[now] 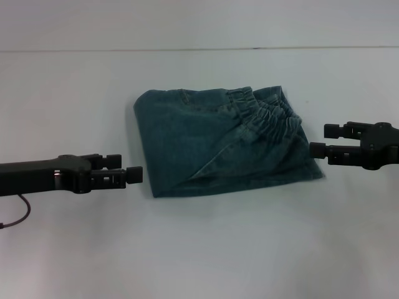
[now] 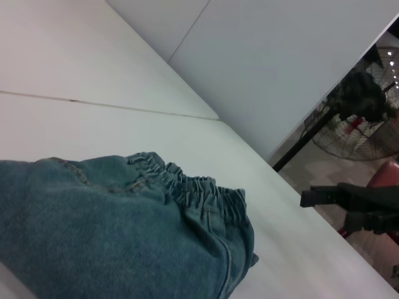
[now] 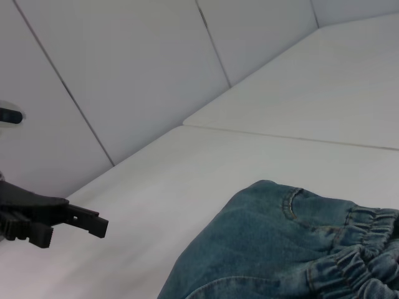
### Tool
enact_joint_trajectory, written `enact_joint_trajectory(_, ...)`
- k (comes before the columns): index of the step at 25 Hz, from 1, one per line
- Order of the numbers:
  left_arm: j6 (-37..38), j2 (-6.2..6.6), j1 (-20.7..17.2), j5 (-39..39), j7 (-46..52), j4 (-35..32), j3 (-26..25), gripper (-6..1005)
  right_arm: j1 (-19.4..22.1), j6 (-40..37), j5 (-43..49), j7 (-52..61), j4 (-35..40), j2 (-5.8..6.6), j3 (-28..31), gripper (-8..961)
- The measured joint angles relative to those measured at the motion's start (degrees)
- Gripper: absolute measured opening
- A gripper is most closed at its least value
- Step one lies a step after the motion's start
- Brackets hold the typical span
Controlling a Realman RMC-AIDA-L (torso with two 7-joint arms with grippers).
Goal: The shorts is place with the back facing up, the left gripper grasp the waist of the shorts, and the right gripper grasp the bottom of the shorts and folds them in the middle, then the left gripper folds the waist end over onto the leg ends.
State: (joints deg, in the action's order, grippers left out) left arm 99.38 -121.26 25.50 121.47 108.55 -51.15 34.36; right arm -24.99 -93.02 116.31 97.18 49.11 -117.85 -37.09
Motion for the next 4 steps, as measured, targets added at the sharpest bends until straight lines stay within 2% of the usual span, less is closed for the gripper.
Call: enact_joint_trajectory(4,0.0,-0.12,0.3,-0.1,0.1,0.0,0.1,950,0.0,0.1,0.1,0.2,0.0,-0.11,0.0,825)
